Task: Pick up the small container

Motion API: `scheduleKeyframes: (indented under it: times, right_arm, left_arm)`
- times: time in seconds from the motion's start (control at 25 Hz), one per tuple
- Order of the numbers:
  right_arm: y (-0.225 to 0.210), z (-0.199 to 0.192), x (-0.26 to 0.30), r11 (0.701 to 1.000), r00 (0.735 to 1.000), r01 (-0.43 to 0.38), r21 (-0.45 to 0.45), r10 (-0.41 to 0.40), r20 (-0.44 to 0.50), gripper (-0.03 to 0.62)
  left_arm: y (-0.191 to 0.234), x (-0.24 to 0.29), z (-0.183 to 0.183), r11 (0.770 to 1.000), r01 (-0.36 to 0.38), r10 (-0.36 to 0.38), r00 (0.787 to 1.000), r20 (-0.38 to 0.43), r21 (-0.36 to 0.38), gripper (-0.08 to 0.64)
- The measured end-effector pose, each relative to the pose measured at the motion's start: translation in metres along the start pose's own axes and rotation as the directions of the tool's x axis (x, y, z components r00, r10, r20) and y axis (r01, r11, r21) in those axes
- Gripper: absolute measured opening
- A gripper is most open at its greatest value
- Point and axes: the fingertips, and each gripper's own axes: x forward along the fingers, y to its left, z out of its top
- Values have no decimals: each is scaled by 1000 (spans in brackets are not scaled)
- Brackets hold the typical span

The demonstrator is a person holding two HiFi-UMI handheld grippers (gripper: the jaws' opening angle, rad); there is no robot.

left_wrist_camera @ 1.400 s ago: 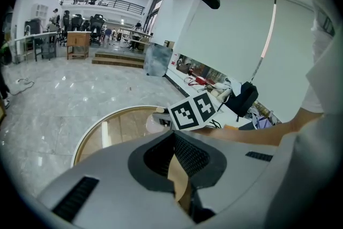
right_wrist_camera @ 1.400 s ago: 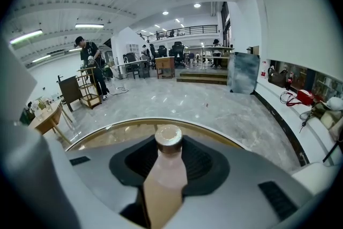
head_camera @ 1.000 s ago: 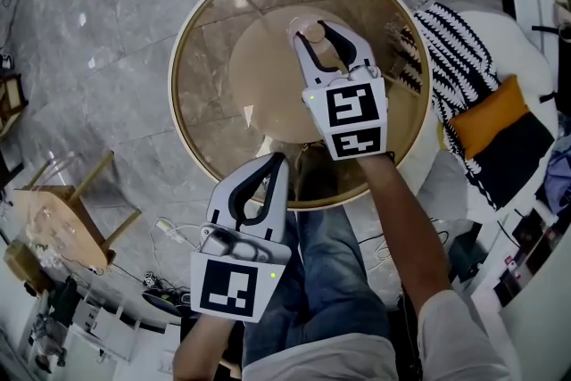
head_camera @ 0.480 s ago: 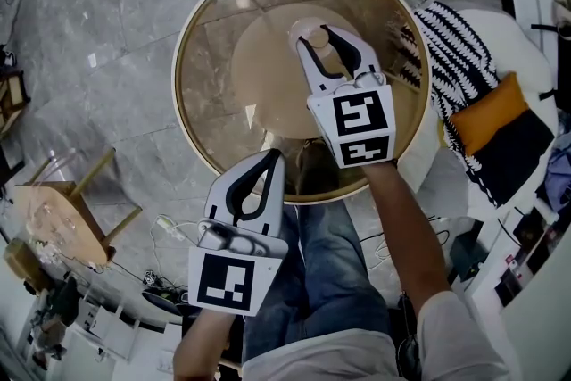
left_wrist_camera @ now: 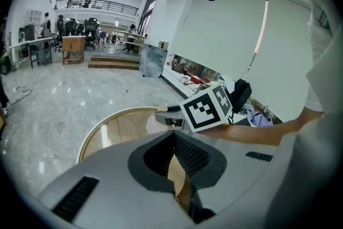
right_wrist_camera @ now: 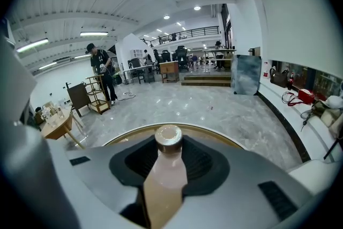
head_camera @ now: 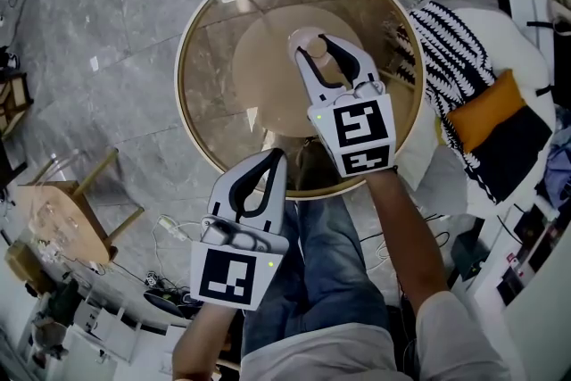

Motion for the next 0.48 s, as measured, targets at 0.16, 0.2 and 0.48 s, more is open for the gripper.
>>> scheduleKeyframes:
  times: [0.16, 0.2, 0.48]
  right_arm:
    - [2, 4, -9, 1000, 1000, -4, 1, 4, 2, 148]
    - [3, 6, -12, 1000, 1000, -4, 1, 4, 1, 147]
    - [7, 15, -28, 1000, 1000, -17, -3, 17, -1, 147]
  left_arm:
    - [-7, -4, 7, 1000, 7, -7, 1000, 8, 11, 17]
    - [-8, -6, 8, 1000, 7, -7, 1000, 11, 8, 17]
    - [-15, -15, 19, 1000, 3, -2, 1000, 21, -11, 17]
